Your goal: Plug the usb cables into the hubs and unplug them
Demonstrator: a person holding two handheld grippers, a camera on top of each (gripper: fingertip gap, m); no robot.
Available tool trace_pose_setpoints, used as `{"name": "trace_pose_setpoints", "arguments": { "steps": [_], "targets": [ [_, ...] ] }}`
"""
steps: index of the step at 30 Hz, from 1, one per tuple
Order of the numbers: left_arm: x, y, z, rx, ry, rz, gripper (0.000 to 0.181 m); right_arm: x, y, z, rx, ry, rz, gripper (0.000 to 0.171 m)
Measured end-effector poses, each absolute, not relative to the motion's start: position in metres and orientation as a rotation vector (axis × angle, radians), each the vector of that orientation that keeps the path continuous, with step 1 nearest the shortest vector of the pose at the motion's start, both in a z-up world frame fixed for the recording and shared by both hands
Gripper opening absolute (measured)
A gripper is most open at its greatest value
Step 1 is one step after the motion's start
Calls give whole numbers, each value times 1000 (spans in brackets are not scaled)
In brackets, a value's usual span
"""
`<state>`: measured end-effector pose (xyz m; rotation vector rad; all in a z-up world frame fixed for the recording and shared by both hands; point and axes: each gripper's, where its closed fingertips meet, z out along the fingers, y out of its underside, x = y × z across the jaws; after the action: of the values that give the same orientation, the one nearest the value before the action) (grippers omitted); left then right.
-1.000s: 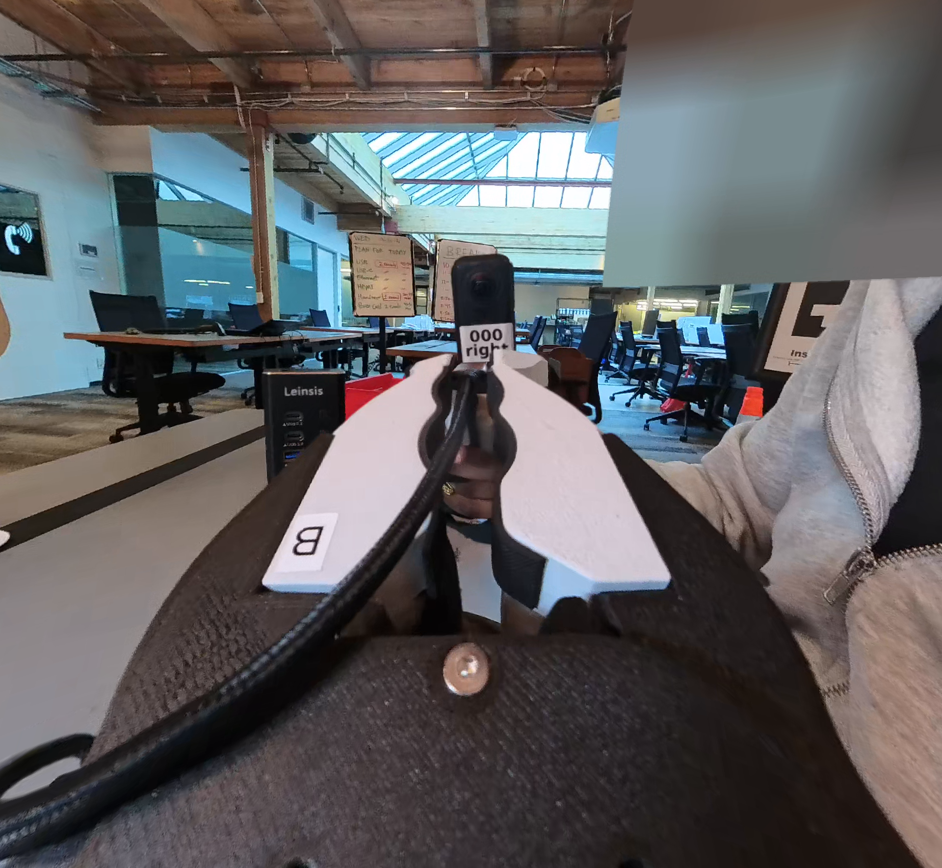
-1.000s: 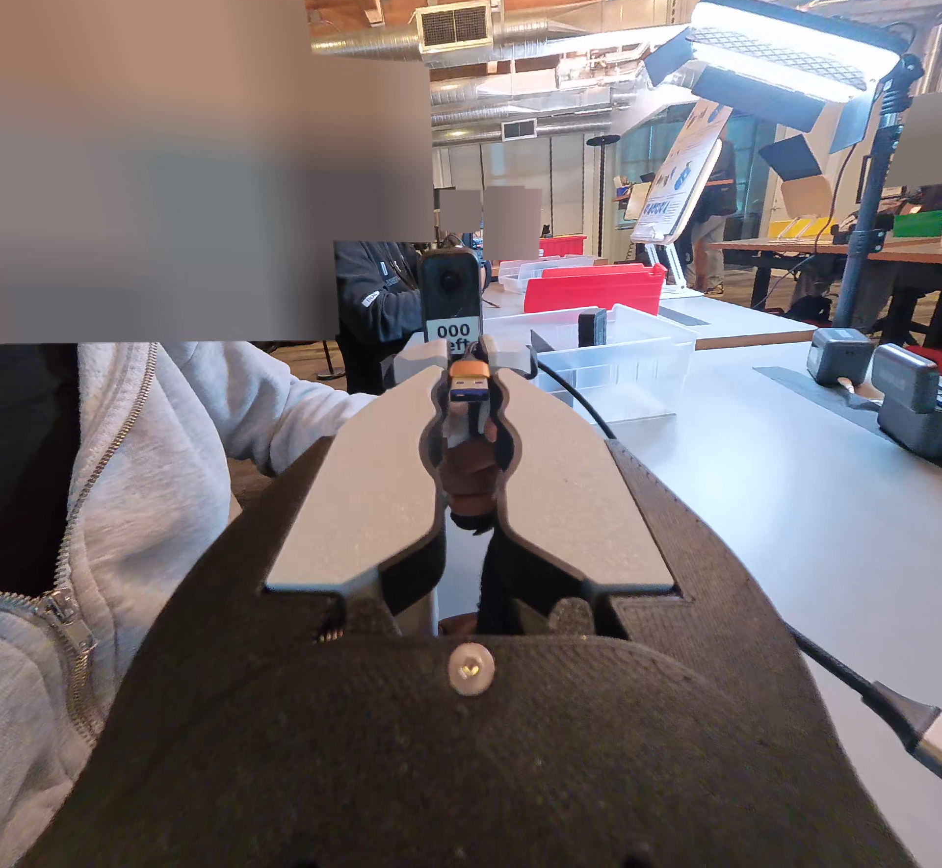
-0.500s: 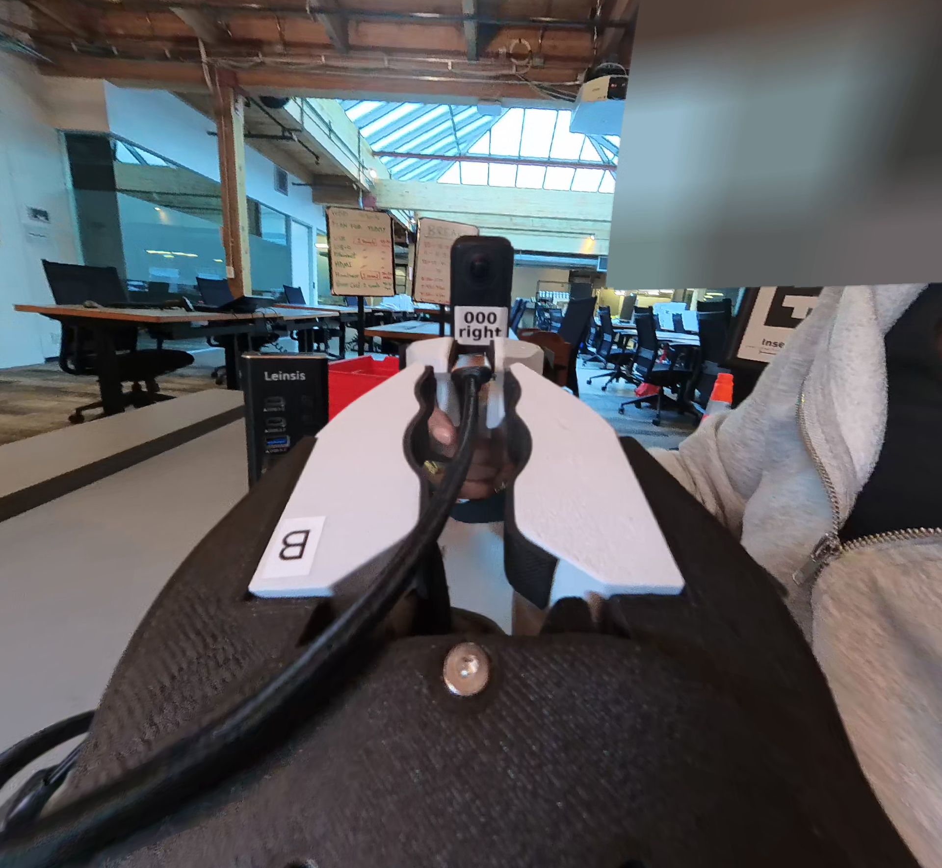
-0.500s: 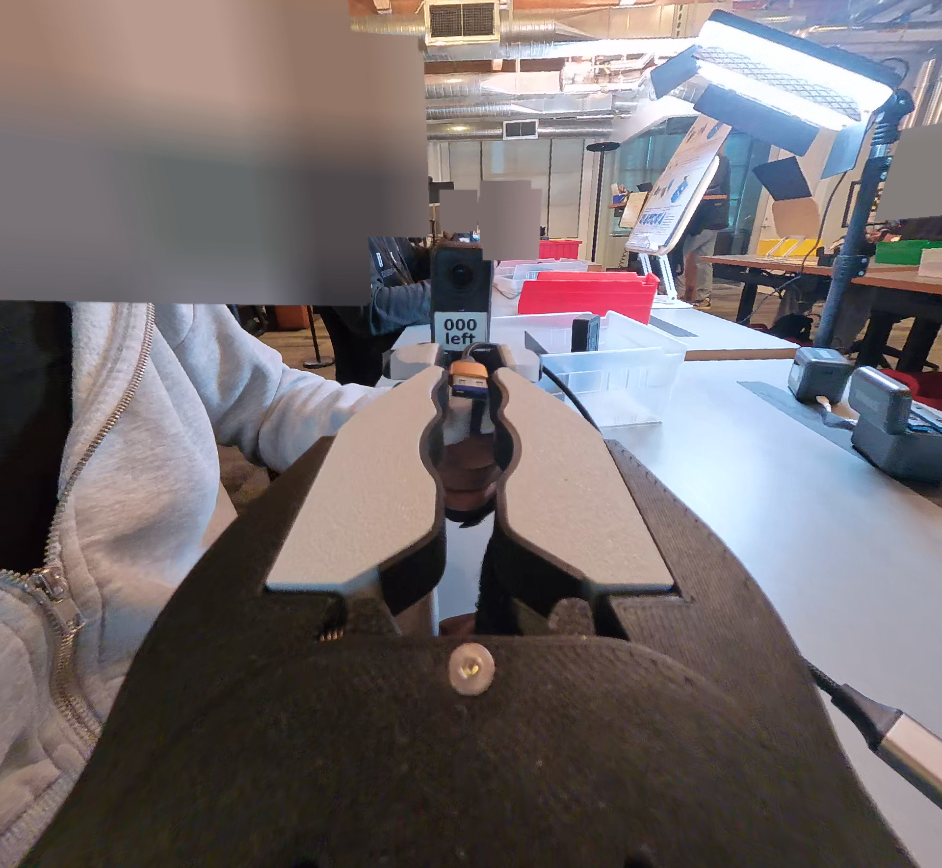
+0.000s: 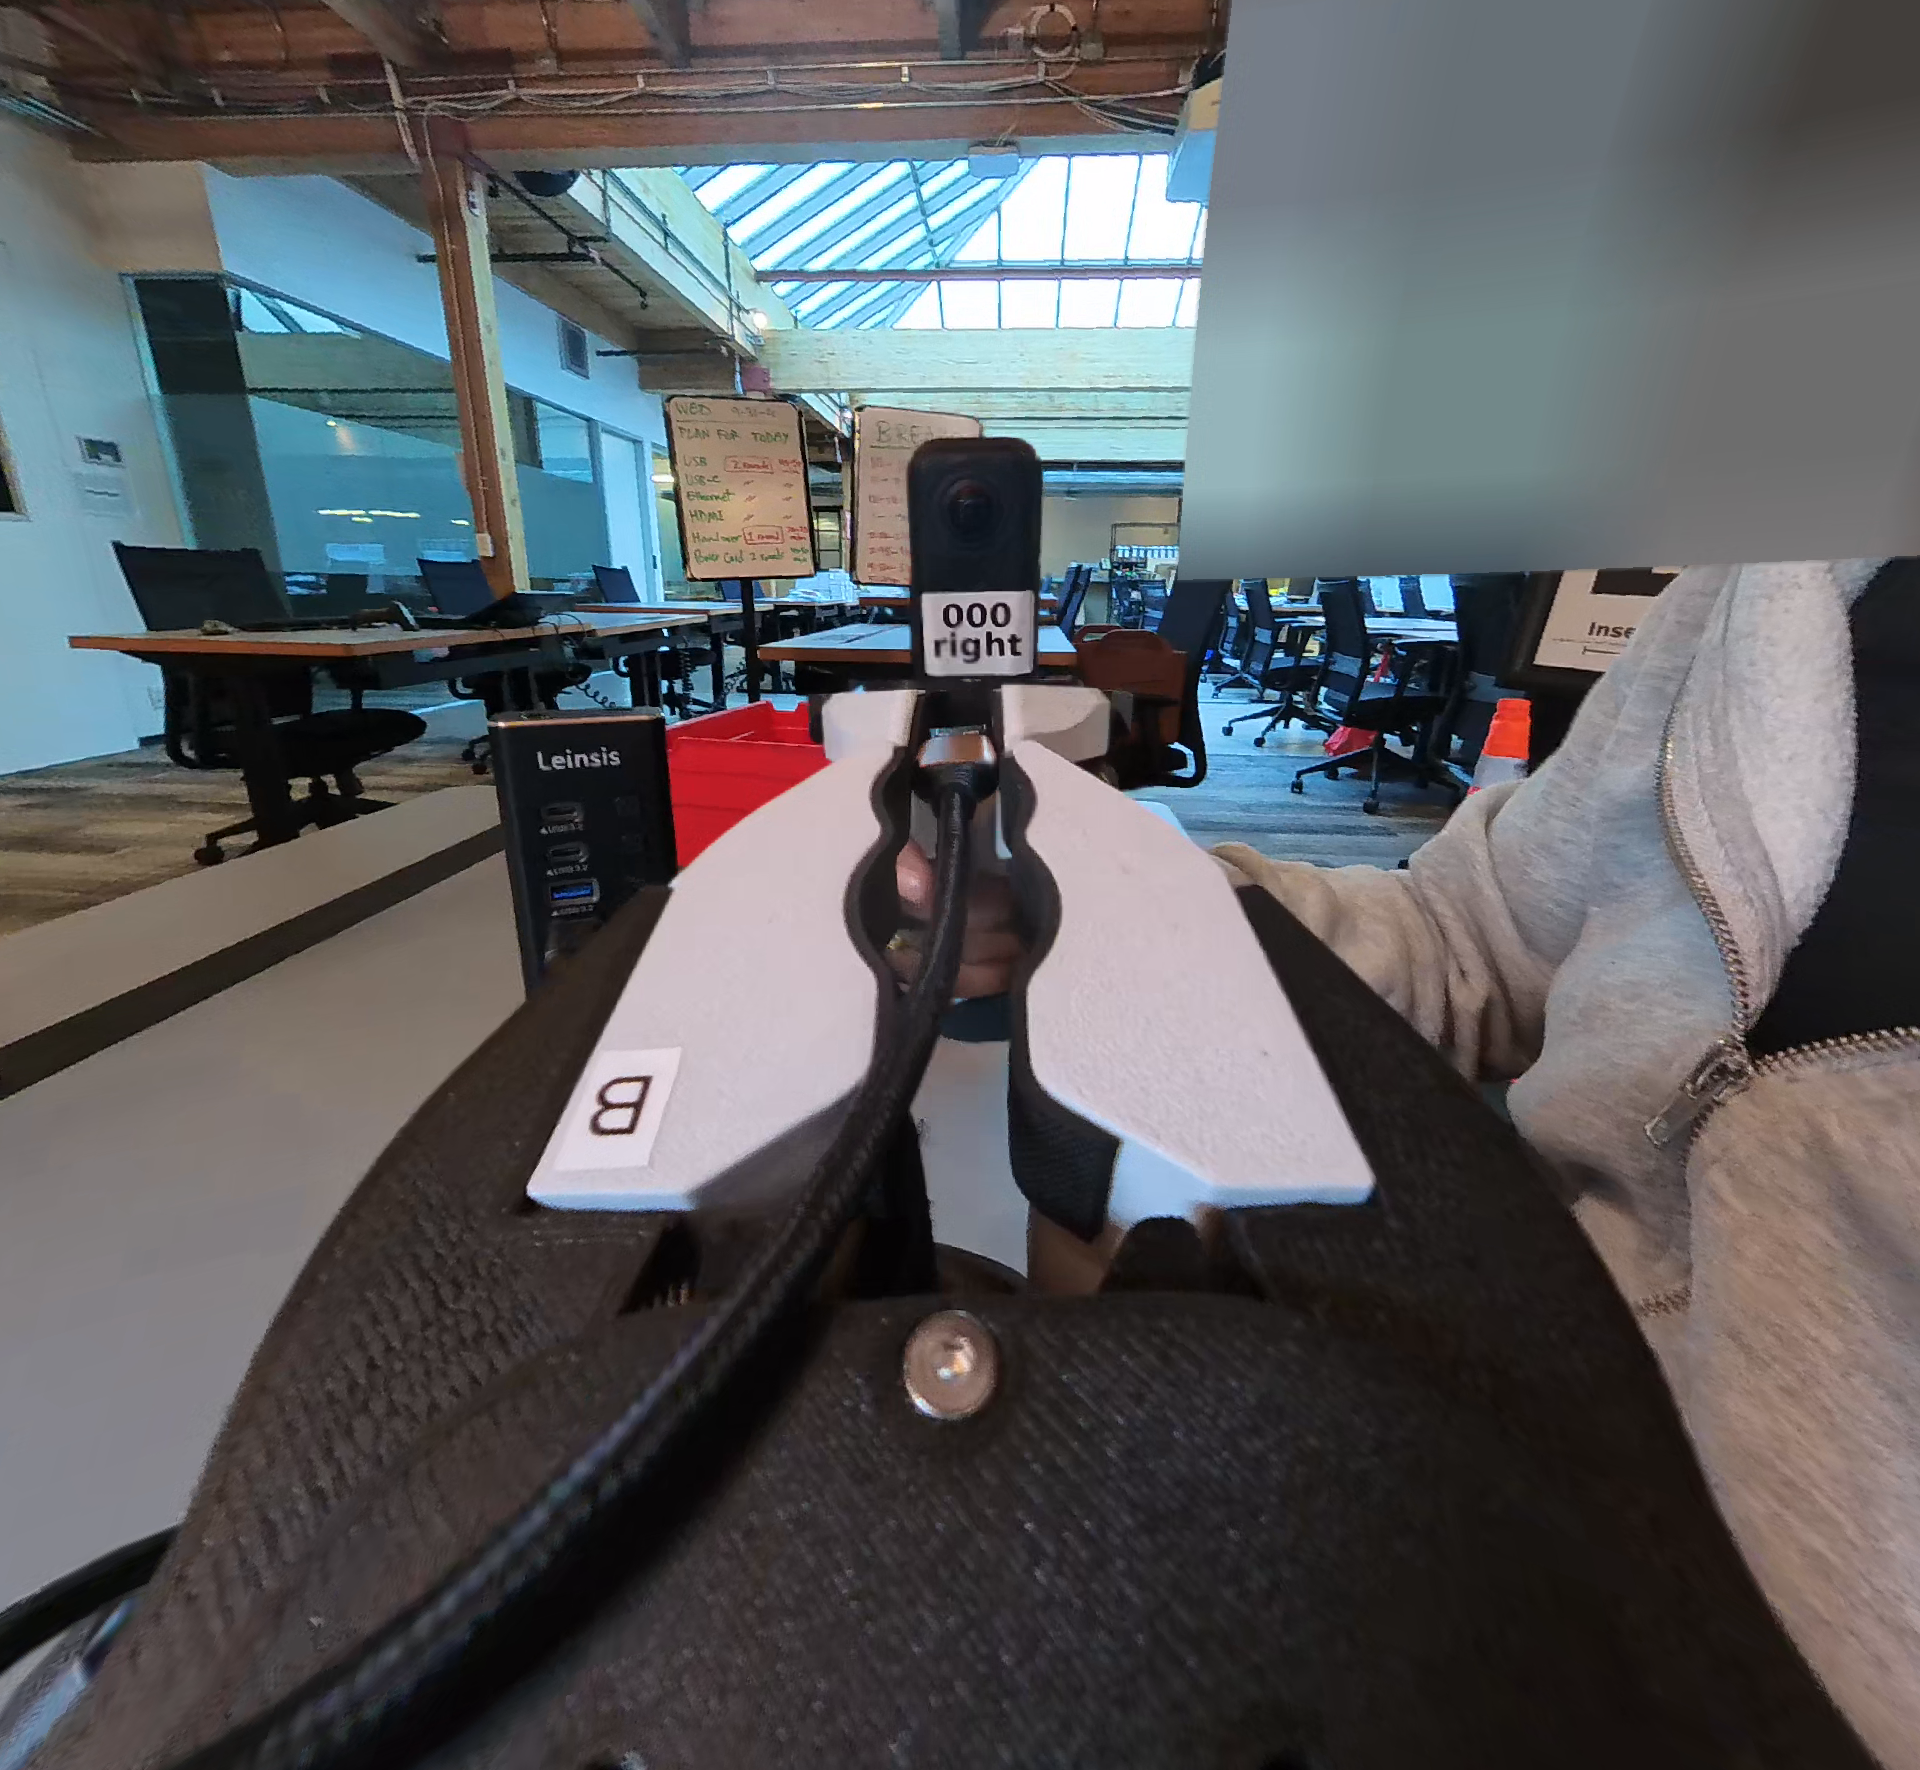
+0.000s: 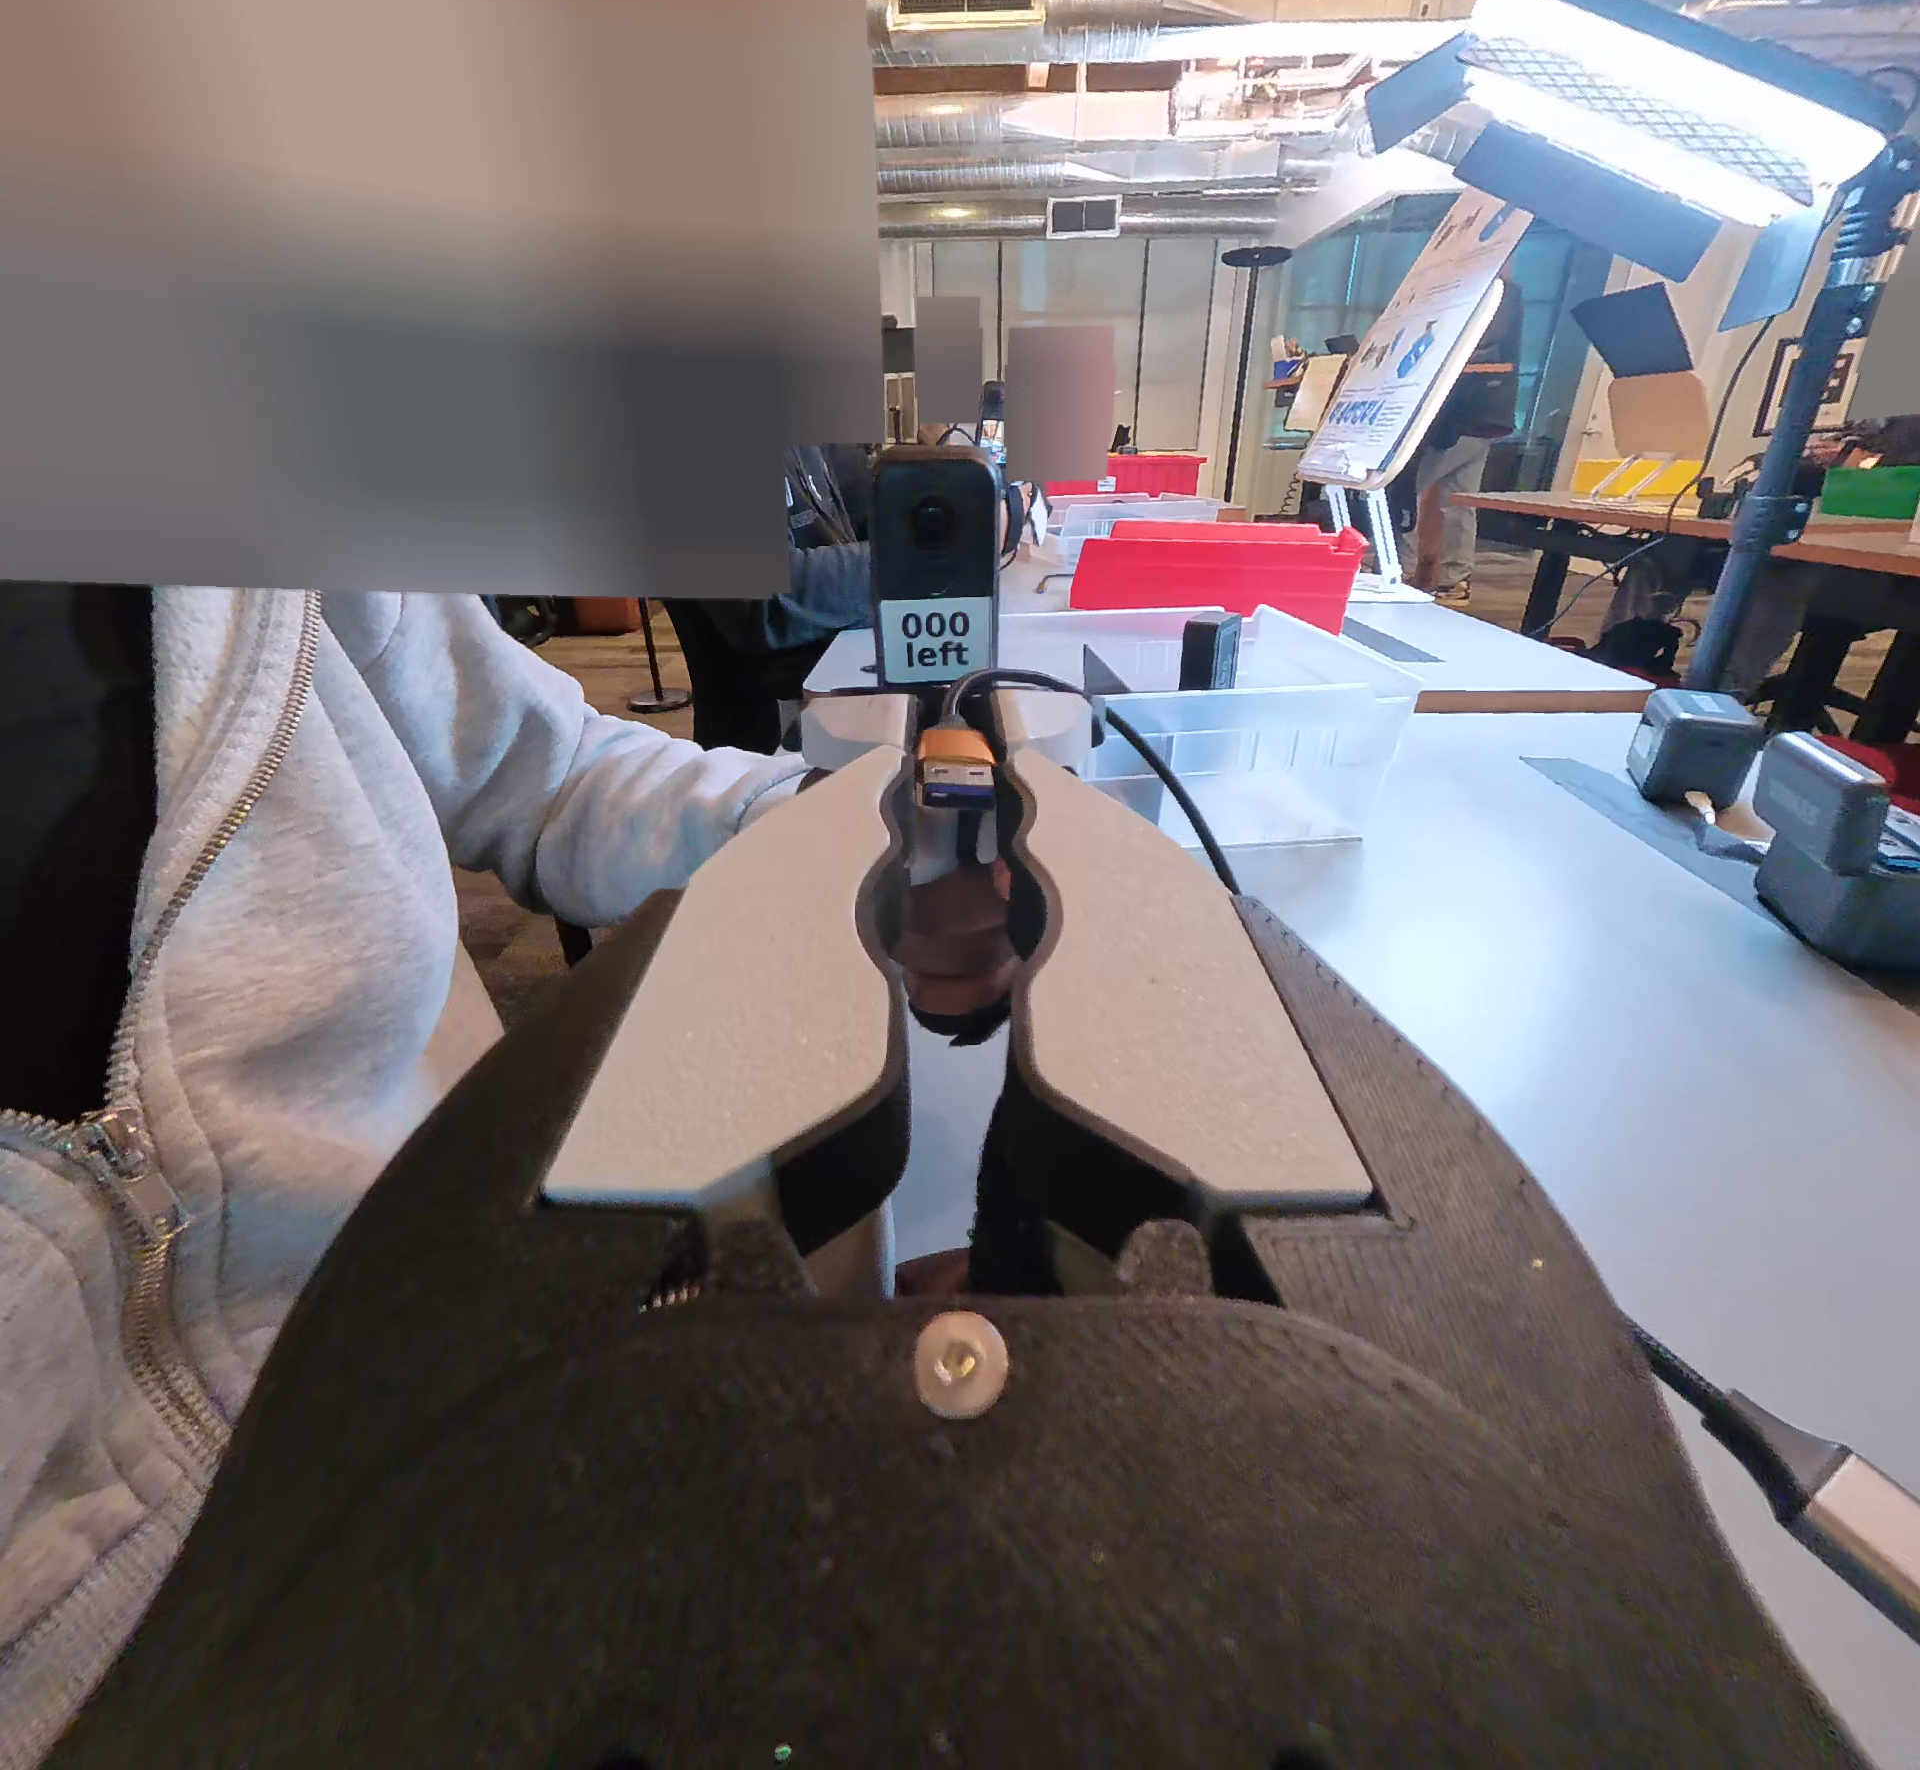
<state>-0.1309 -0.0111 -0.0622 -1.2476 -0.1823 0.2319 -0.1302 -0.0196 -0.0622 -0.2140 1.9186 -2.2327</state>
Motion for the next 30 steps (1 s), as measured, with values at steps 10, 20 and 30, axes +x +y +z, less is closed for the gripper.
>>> {"name": "trace_pose_setpoints", "arguments": {
  "steps": [10,20,30],
  "targets": [
    [-138,-13,-63,-1250,-200,327,15,-144,-13,-53,-164,1943,-2348,28],
    [-153,-30,-55,-1229,-235,747,16,-277,64,-60,836,2310,-2584,67],
    [-143,17,-92,-1466,-136,883,16,-301,44,-119,1086,2579,-2297,29]
  ]
}}
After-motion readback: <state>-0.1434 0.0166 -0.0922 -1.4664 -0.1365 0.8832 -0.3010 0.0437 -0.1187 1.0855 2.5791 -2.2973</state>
